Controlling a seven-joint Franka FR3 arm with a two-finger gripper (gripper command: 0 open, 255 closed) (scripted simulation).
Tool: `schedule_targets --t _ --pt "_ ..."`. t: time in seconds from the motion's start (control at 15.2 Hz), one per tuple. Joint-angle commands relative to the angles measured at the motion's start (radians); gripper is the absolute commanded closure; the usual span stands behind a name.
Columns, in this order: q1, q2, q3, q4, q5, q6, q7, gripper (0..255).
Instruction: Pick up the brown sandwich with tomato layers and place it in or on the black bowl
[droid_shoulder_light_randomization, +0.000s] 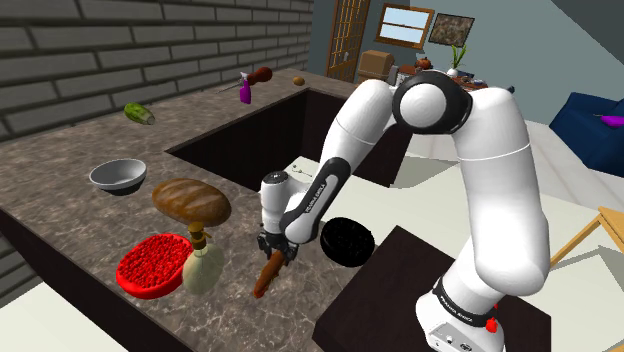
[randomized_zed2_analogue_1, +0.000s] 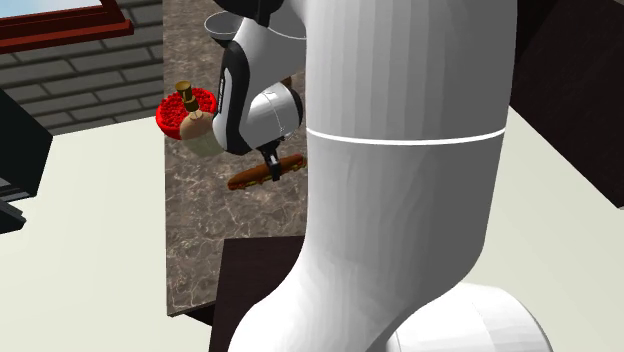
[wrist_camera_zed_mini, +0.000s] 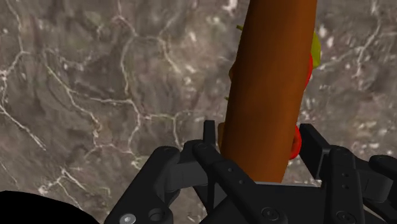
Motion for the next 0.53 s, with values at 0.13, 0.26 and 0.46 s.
schedule_targets --t 0.13,0.26,0.46 --pt "-0.019 -0.053 0.024 -0.018 0.02 -0.036 -0.015 255" --pt "-0.029 -0.08 0.037 -0.027 0.032 -0.054 -0.023 255" --pt "-0.043 -0.12 0.055 -0.039 0.05 -0.082 -0.036 255"
